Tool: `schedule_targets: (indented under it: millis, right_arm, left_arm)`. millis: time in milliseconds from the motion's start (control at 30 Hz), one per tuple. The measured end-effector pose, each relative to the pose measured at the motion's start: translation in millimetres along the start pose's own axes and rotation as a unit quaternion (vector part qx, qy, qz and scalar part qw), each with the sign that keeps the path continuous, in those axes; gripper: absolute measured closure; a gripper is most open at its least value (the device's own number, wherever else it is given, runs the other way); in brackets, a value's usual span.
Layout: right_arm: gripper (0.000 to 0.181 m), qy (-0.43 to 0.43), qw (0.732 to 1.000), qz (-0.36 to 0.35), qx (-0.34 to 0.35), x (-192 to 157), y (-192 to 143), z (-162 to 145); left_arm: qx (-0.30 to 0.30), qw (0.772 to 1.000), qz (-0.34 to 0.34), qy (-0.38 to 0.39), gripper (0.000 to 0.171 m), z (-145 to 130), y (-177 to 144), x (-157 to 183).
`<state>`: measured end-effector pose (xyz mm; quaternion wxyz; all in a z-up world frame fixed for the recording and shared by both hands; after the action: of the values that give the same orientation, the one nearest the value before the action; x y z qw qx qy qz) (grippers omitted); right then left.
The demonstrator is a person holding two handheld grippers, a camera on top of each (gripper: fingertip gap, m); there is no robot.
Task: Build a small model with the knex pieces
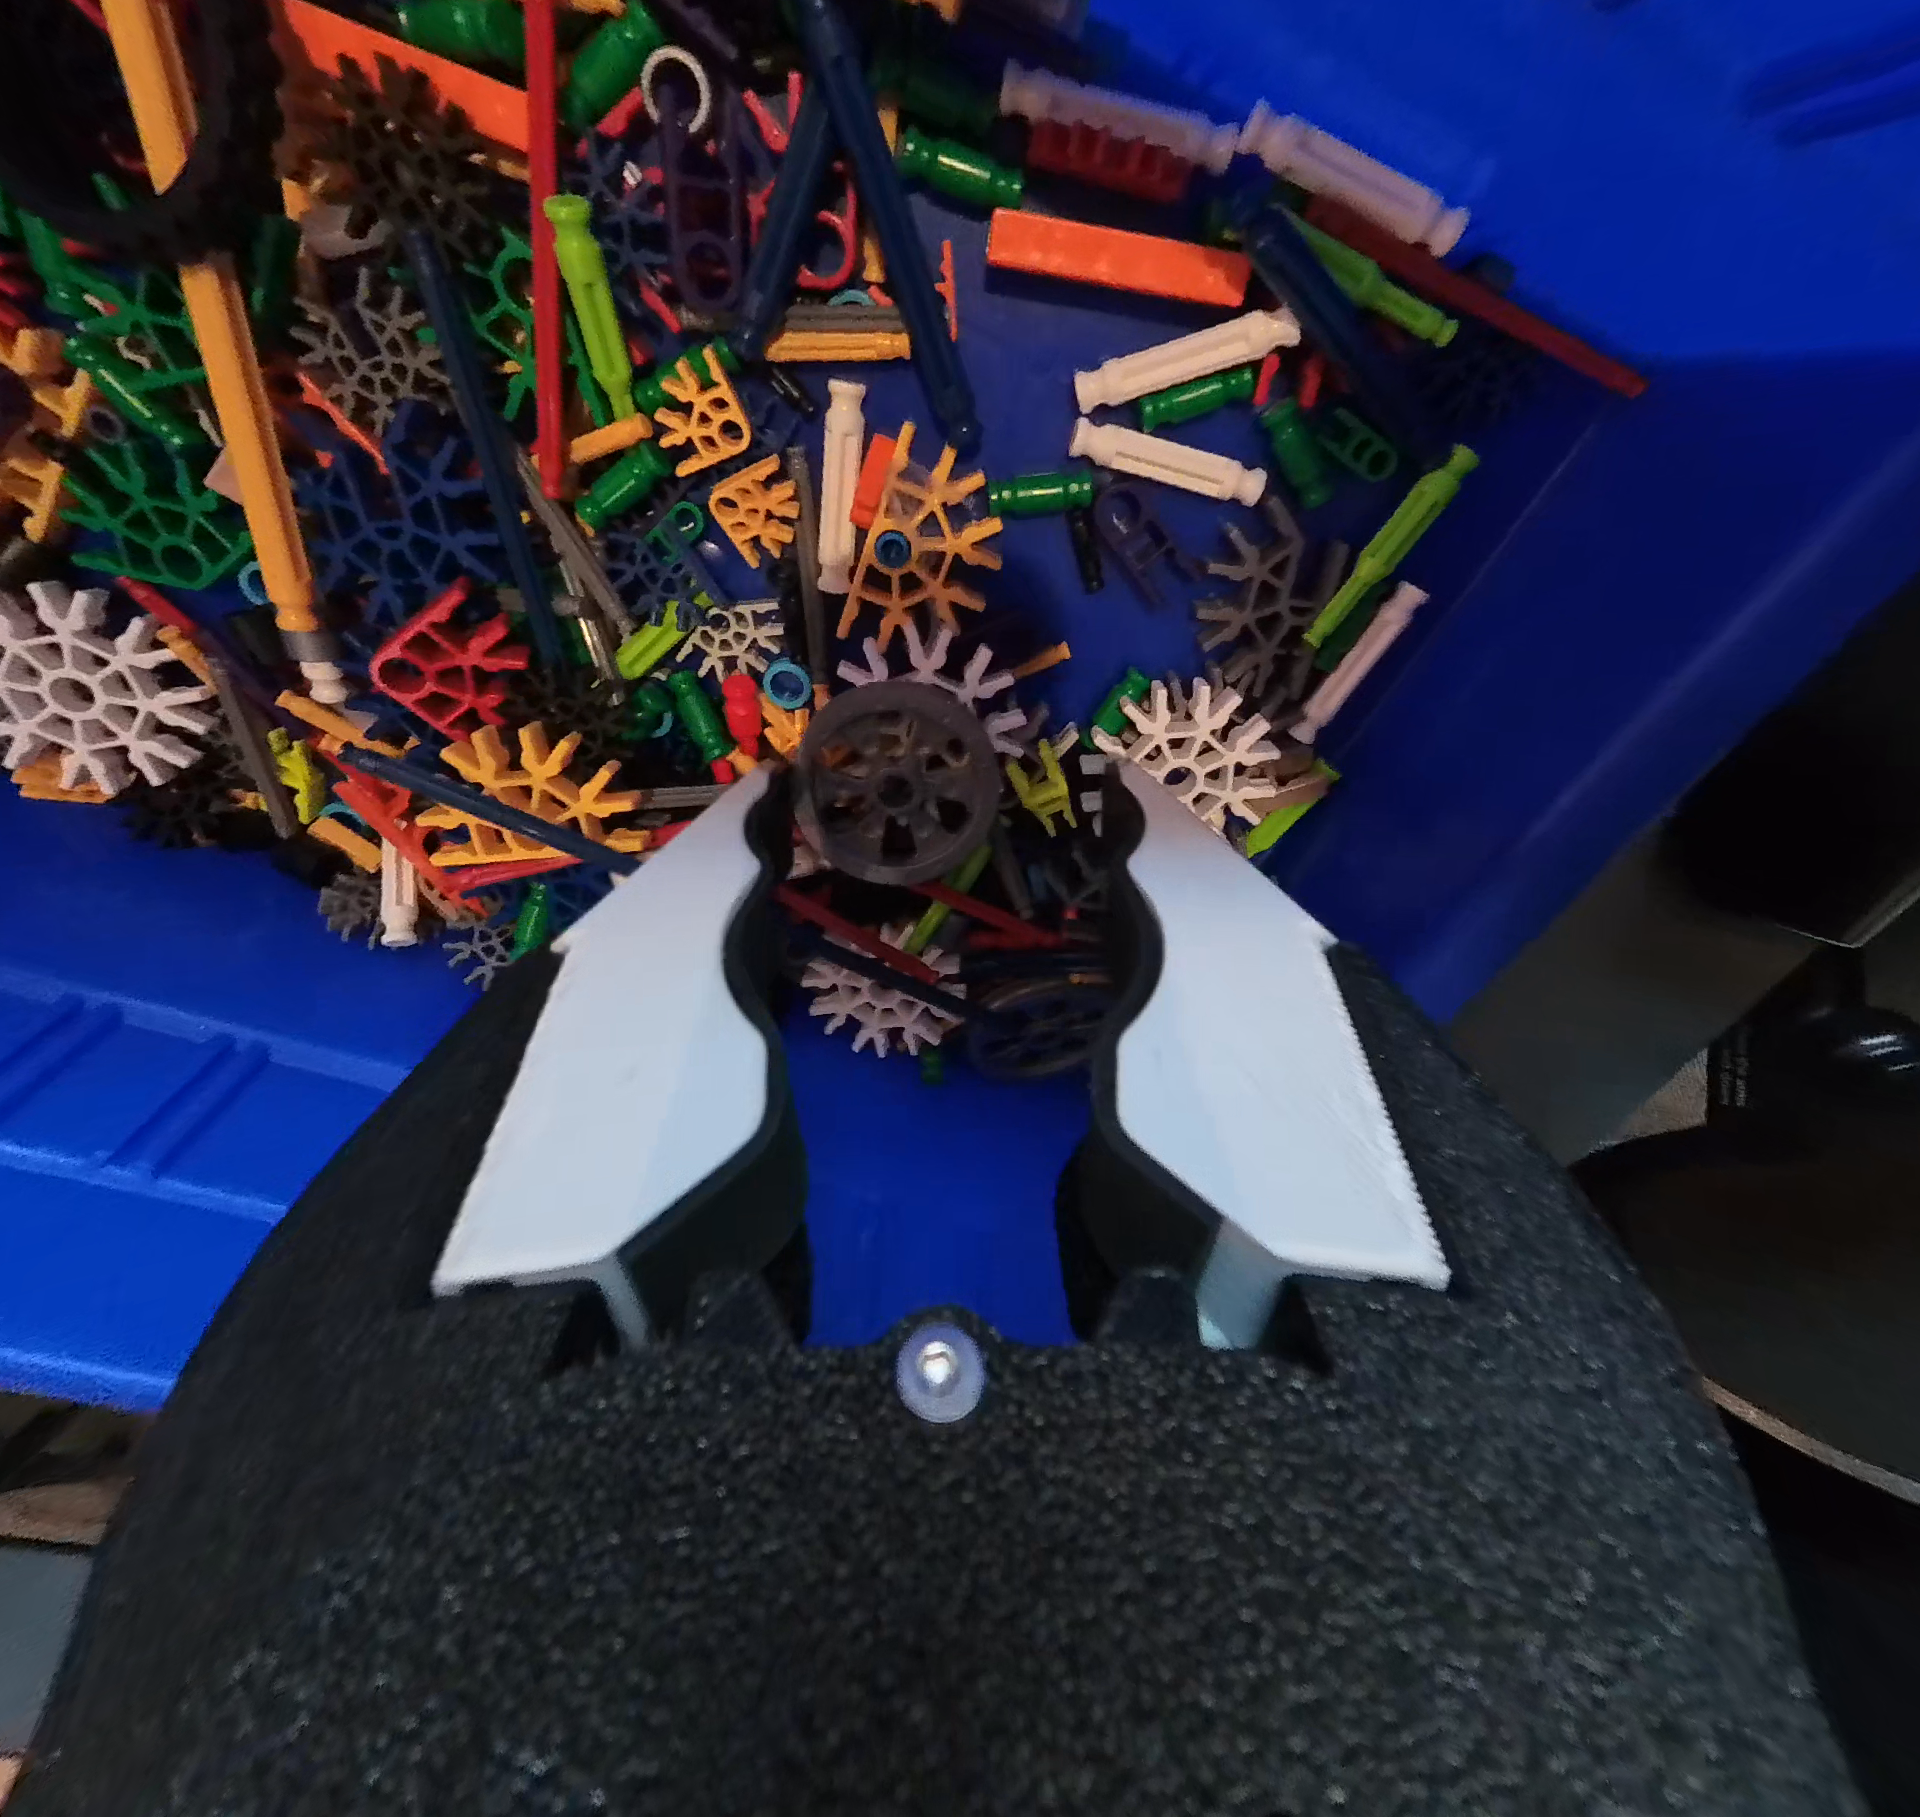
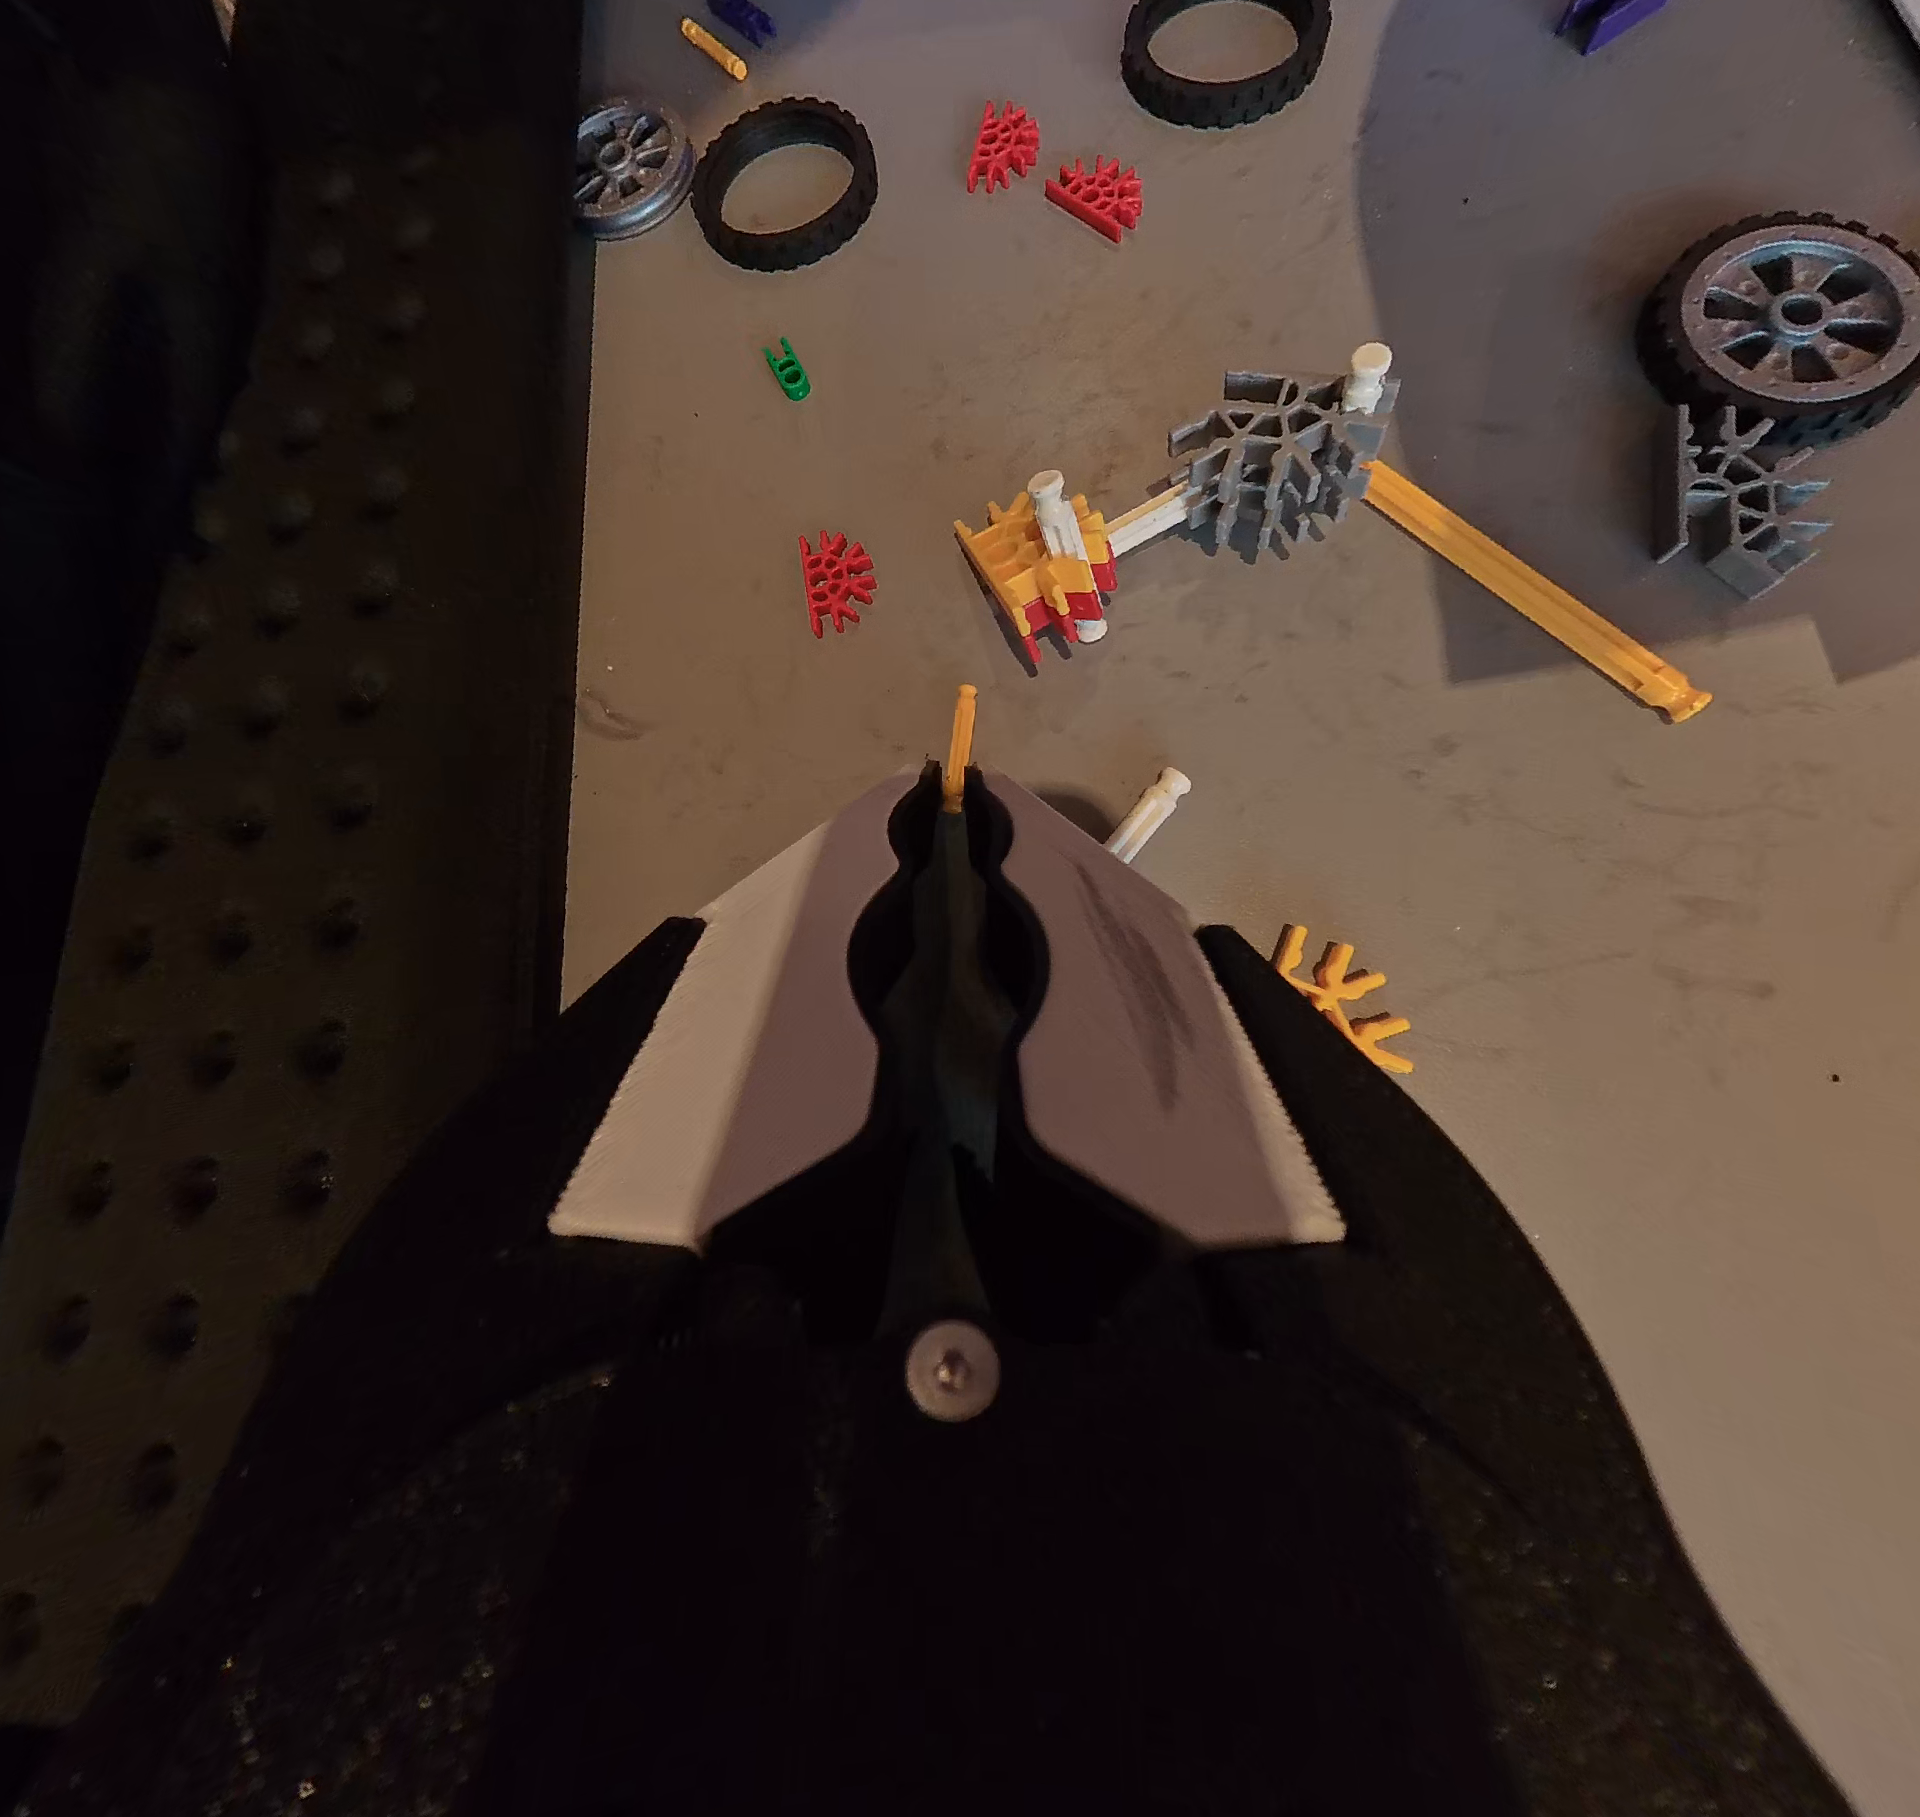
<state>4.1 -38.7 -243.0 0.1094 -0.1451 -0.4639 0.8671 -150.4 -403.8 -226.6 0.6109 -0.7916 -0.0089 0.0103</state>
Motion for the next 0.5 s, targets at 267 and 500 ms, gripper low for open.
schedule_targets:
  millis: [267, 500]
  right_arm:
    - [0.177, -0.002, 1.000, -0.001, 0.000, 0, 0, 0]
    - [0.177, -0.002, 1.000, -0.001, 0.000, 0, 0, 0]
  left_arm:
    - [-0.004, 0.999, -0.032, 0.016, 0.112, -2, 2, 13]
    - [0.054, 0.999, -0.004, 0.004, 0.102, 17, -10, -3]
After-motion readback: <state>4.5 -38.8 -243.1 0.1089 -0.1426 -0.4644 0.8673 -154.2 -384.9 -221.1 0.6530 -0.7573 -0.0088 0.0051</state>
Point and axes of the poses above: each gripper's, where its closed fingertips meet, y out along the fingers, z out of its top, x = y × z across the jaws, the point moved 1 cm from there along -y, back along the fingers, and after that the axes turned 15 degrees about -x, right-handed, at the moved point
